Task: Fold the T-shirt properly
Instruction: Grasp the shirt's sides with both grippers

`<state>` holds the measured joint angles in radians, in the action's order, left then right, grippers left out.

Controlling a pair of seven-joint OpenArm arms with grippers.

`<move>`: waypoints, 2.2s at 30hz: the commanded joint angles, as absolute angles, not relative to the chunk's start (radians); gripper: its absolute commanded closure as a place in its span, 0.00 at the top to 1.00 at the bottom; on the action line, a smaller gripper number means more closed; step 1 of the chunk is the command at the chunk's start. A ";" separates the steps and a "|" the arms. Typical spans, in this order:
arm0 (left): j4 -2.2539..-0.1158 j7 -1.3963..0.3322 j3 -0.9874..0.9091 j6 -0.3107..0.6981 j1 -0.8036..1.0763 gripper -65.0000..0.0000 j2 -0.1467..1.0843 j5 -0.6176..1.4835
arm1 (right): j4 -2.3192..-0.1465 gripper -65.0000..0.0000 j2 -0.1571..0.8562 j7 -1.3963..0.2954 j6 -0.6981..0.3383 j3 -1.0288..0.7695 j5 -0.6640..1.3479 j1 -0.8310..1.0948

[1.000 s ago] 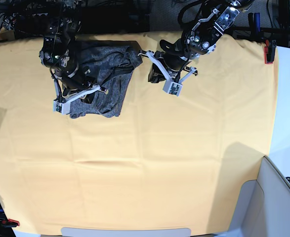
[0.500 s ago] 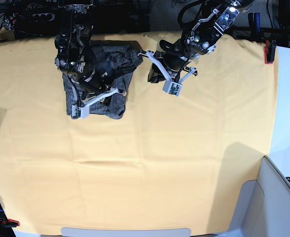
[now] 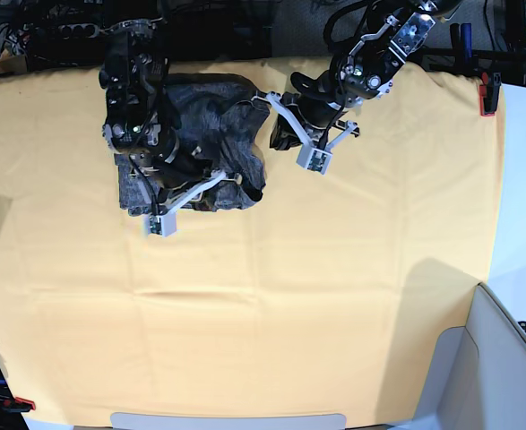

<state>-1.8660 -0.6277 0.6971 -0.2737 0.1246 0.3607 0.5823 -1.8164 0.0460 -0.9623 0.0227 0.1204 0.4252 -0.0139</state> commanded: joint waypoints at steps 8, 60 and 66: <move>-1.943 -0.628 0.570 -0.271 0.173 0.11 0.363 0.581 | -1.833 0.19 0.232 -1.027 -0.071 0.059 0.455 -0.136; -1.986 -1.098 0.456 -0.266 0.194 0.42 0.143 0.697 | -1.072 0.14 0.285 -1.322 -0.698 -0.268 0.946 -0.343; -1.882 -1.092 0.456 -0.266 0.163 0.43 0.151 0.831 | -1.072 0.19 0.280 -1.319 -0.698 -0.268 0.886 -0.341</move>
<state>-1.8656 -1.0950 0.4580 -0.2615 0.1738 0.1520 0.8173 -1.0630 0.2707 -1.3052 -0.6968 -0.2699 0.9150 -0.3294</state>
